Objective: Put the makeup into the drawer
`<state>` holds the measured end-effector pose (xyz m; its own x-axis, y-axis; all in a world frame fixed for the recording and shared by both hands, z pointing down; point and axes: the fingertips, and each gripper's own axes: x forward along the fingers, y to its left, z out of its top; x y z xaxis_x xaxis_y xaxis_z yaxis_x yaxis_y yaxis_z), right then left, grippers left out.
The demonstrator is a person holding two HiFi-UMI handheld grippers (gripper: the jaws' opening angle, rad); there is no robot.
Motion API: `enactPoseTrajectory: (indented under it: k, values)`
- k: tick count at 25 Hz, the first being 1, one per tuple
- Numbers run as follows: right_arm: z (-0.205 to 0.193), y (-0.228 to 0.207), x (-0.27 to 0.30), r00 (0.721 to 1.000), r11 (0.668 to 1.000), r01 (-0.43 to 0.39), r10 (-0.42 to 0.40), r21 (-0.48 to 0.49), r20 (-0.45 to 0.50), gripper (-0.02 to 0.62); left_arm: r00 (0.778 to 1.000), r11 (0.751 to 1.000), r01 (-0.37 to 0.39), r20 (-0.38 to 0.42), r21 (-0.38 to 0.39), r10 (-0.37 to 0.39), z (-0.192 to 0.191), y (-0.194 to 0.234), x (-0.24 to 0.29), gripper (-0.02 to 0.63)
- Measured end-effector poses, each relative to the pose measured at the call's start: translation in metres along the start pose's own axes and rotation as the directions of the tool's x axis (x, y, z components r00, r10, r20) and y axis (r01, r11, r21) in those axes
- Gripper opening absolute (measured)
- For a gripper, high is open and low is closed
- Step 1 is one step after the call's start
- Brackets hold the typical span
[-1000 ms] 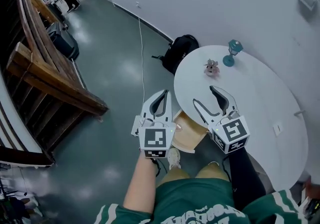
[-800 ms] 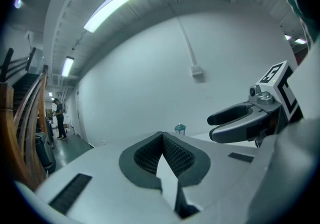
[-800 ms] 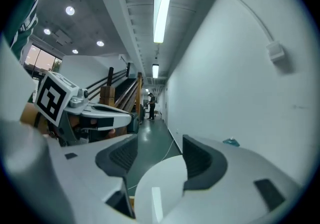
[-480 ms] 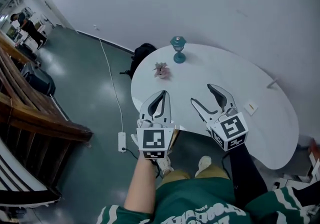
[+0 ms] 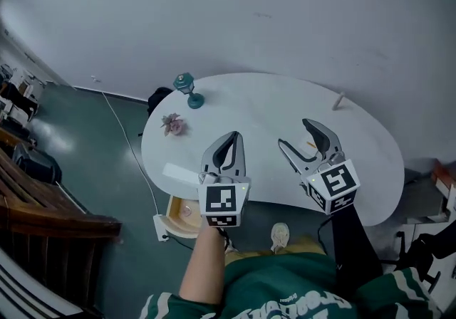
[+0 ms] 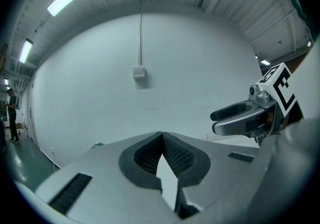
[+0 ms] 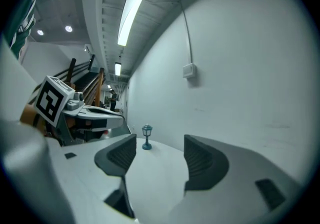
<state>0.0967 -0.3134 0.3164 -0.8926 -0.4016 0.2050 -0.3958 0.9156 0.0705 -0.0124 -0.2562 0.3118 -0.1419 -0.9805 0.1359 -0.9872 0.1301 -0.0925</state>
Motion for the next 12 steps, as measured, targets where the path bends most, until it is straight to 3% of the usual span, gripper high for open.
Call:
enactPoseTrajectory:
  k: [7, 12]
  values:
    - [-0.009, -0.071, -0.051, 0.993, 0.993, 0.116, -0.116, 0.023, 0.010, 0.315, 0.995, 0.996, 0.093, 0.031, 0.001, -0.093, 0.014, -0.073, 0.041, 0.000]
    - [-0.023, -0.090, -0.057, 0.993, 0.993, 0.115, -0.114, 0.039, -0.024, 0.331, 0.992, 0.992, 0.128, 0.011, -0.008, -0.128, 0.005, -0.098, 0.056, 0.000]
